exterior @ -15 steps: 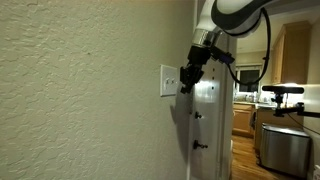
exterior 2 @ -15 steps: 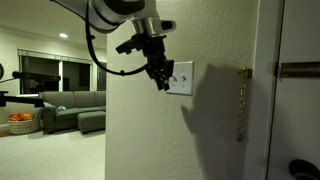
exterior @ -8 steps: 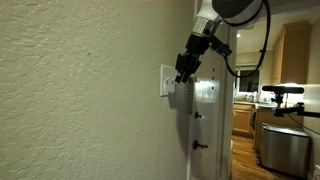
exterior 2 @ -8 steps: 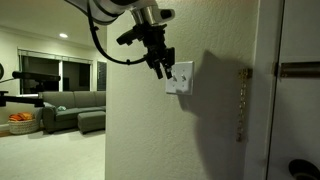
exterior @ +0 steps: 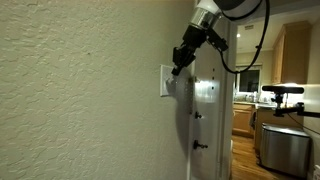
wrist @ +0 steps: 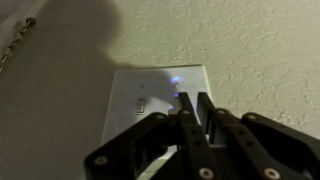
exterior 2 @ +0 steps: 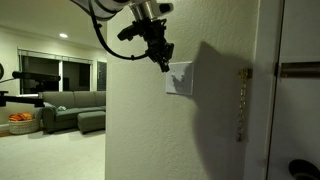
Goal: Flip down the left light switch
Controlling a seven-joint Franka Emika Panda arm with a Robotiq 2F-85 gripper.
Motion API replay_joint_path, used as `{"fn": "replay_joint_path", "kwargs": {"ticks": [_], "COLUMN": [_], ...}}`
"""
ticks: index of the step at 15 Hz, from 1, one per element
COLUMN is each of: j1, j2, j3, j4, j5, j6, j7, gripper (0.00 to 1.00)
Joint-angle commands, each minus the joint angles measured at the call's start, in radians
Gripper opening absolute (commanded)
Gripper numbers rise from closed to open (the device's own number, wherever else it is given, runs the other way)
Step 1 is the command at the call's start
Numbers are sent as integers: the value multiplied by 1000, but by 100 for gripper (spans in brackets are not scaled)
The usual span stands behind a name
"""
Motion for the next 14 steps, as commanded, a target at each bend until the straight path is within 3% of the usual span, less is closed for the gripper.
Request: {"fn": "replay_joint_path", "kwargs": {"ticks": [1, 2, 6, 9, 14], "j1": [5, 5, 1, -3, -8], "j2": [19, 24, 47, 65, 88], "j3": [-4, -3, -3, -6, -11], "j4": [23, 27, 46, 55, 43], "j5": [39, 40, 20, 23, 18], "j6": [27, 31, 34, 27, 19], "j7": [-42, -41, -41, -48, -54], "gripper": [24, 28, 27, 14, 8]}}
